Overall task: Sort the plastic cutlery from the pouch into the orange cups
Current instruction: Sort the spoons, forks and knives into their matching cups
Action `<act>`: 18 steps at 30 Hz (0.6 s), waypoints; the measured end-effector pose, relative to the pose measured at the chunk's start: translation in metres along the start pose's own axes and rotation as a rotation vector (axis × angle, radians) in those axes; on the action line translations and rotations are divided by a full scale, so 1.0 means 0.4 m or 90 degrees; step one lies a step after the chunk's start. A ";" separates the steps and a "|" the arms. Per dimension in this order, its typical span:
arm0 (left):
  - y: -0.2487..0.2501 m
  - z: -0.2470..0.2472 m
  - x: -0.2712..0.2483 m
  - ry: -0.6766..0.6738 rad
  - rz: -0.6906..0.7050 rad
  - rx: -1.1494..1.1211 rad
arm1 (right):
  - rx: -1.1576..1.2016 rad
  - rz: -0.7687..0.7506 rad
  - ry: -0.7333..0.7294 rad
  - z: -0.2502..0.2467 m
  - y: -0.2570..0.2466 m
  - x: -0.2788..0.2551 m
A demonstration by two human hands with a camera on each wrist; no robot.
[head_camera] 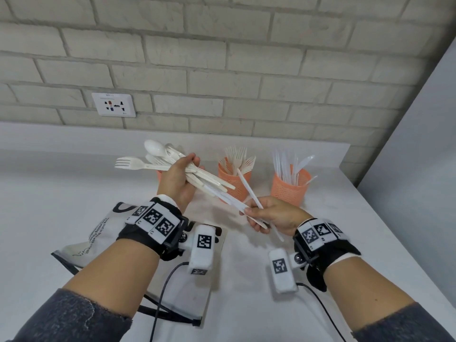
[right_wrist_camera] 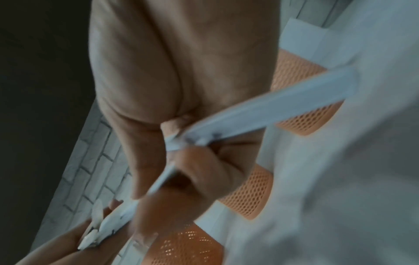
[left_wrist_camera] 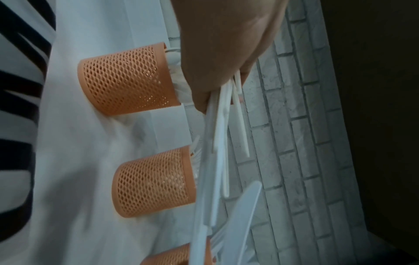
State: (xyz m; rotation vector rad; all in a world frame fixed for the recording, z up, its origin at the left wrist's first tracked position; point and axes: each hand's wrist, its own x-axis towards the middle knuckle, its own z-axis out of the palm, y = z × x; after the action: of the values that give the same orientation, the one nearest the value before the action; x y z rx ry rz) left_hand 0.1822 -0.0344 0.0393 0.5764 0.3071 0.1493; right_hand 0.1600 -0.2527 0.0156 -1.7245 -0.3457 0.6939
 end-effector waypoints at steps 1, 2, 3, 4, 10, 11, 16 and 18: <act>0.003 -0.001 0.003 -0.002 0.008 -0.002 | 0.001 0.005 -0.011 -0.002 0.000 -0.004; 0.000 -0.001 0.005 -0.006 0.011 0.002 | 0.008 0.010 -0.020 0.000 -0.002 -0.003; -0.008 0.001 0.003 -0.013 0.008 0.013 | 0.025 0.014 -0.028 0.009 -0.006 -0.001; -0.019 0.004 0.001 -0.018 0.004 0.029 | 0.043 0.015 -0.033 0.020 -0.010 0.004; -0.047 0.006 0.000 -0.053 0.009 0.084 | -0.001 -0.005 -0.006 0.055 0.004 0.021; -0.043 0.003 0.003 -0.055 0.011 0.083 | 0.013 0.003 -0.009 0.050 0.007 0.022; 0.022 -0.004 0.021 -0.034 0.026 0.031 | -0.007 0.070 -0.030 -0.001 0.026 0.001; 0.051 -0.014 0.035 -0.038 0.041 0.019 | -0.015 0.092 -0.040 -0.022 0.042 -0.012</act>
State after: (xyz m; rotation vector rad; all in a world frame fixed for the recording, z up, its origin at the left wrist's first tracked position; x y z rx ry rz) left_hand 0.1927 -0.0116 0.0427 0.6190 0.2336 0.1900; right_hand 0.1595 -0.2666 0.0018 -1.7654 -0.2748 0.8529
